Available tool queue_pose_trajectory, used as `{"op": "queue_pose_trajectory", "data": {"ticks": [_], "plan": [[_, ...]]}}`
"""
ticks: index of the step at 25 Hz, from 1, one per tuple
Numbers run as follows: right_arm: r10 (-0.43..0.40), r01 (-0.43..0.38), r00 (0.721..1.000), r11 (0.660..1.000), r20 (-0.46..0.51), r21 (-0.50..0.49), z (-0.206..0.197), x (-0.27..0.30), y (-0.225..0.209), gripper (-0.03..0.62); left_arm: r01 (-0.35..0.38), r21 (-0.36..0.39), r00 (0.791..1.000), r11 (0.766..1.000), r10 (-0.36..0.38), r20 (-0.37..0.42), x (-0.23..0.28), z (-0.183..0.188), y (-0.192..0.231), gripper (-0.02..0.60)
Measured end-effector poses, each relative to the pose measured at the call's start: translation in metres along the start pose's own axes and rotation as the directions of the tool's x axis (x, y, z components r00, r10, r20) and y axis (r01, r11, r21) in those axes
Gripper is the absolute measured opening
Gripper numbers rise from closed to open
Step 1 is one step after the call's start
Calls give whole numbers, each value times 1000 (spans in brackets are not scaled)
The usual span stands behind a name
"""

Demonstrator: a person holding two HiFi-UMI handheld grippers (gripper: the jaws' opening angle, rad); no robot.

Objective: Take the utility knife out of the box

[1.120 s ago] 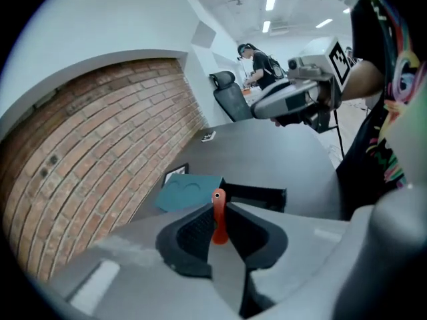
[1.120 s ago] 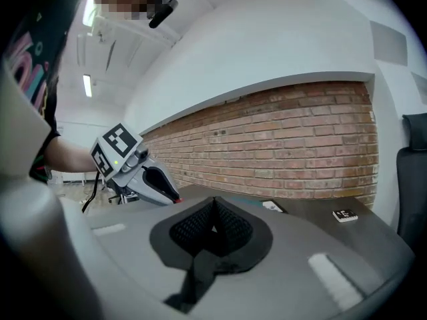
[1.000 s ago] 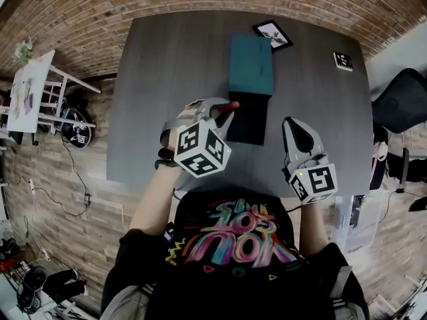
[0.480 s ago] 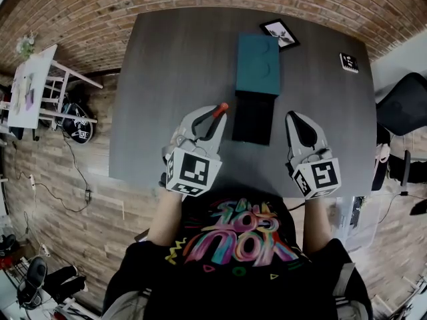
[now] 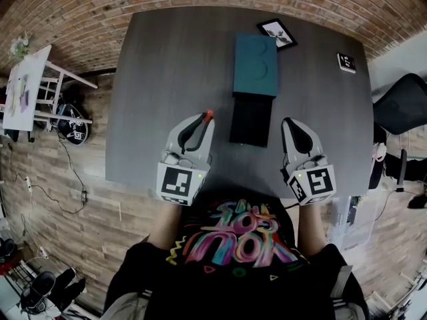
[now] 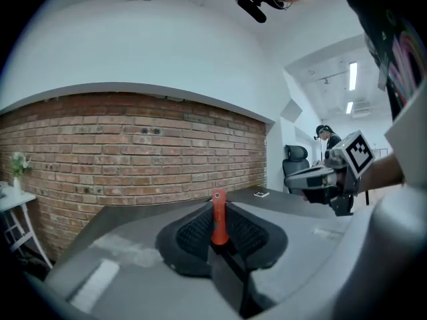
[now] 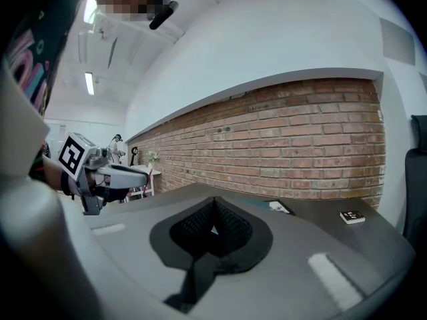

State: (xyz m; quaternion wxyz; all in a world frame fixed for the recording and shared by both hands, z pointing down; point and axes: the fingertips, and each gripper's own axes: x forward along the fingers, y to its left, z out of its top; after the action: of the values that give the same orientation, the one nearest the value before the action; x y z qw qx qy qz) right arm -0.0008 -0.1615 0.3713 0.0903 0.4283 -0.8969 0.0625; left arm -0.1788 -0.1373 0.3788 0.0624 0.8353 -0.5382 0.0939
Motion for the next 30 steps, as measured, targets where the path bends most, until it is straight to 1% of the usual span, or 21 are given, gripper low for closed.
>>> {"op": "queue_pose_trajectory", "data": {"ticks": [3,5,7,8,11,12,28,30], "plan": [[-14,14,1000,1000,5,17,-1,-2,-2,0,0,-6,1000,1000,0,-5,-2,-5,0,55],[-20,20,1000,1000,4,24,-3,-2,-4,0,-13,-50,1000,999,12,-15,-3,-8,0,57],[-21,21,1000,999,-1,33,-6,-4,-5,0,-17,-64,1000,998,15,-24,-3,-10,0,55],[-20,20,1000,999,-4,37,-7,-5,-5,0,-13,-58,1000,998,11,-26,-2,-11,0,57],[-16,17,1000,999,-11,39,-9,-7,-4,0,12,4,1000,1000,-12,-25,-1,-13,1,57],[-15,16,1000,999,-11,39,-10,-7,-4,0,14,14,1000,1000,-14,-27,-1,-14,1,57],[8,-8,1000,999,-11,44,-12,-6,4,0,25,27,999,999,-24,-35,-2,-13,2,57],[10,-10,1000,999,-12,46,-13,-6,5,0,26,16,999,1000,-26,-38,-3,-14,2,57]]}}
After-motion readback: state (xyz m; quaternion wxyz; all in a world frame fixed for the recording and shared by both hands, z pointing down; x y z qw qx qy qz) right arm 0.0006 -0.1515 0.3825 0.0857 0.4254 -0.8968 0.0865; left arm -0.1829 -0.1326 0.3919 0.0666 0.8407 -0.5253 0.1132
